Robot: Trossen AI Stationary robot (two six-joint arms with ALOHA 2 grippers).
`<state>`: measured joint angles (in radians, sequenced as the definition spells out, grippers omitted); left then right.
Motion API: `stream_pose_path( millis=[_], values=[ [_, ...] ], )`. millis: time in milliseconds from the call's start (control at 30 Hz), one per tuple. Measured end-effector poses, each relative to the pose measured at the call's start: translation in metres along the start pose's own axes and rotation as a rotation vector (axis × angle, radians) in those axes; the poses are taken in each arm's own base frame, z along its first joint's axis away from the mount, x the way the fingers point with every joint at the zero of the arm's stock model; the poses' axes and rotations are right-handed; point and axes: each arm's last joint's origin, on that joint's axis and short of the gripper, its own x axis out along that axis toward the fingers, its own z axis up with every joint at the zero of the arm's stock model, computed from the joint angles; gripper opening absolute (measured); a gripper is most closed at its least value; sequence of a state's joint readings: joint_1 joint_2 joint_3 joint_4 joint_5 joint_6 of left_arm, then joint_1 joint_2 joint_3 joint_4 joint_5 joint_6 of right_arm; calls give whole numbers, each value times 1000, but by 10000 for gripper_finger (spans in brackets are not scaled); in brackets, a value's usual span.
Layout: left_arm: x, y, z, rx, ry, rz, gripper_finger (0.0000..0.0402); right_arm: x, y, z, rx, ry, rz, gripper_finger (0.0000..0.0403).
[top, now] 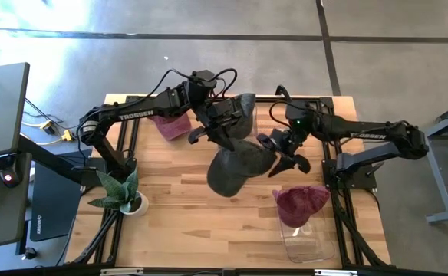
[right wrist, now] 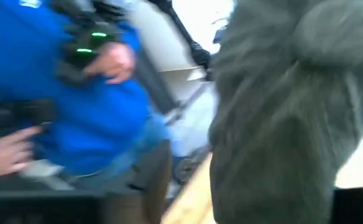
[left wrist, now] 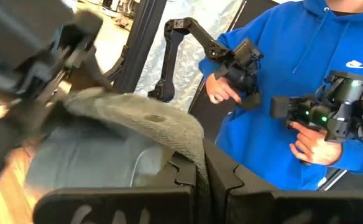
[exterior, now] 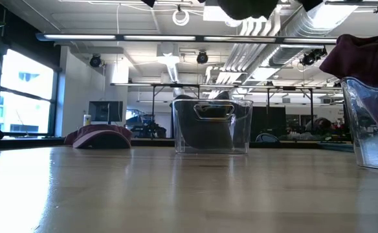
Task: Pick & Place hat
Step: Put the black cap into the top transparent bin
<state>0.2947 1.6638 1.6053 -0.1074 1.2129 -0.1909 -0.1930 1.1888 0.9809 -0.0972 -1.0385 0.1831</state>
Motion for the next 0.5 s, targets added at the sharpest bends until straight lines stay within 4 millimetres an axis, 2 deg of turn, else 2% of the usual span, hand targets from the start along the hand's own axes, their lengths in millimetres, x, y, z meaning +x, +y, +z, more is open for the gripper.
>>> stream_pose_path(
  millis=[133, 233, 333, 500],
  values=[
    [0, 0, 0, 2, -2, 9, 1, 3, 9, 2, 100, 36, 173, 53],
    [0, 0, 0, 2, -1, 4, 1, 5, 8, 1, 139, 28, 119, 9],
    [0, 0, 0, 3, 0, 0, 0, 4, 7, 4, 177, 0, 81, 32],
    [0, 0, 0, 3, 0, 0, 0, -3, 1, 7, 252, -28, 33, 136]
  ],
)
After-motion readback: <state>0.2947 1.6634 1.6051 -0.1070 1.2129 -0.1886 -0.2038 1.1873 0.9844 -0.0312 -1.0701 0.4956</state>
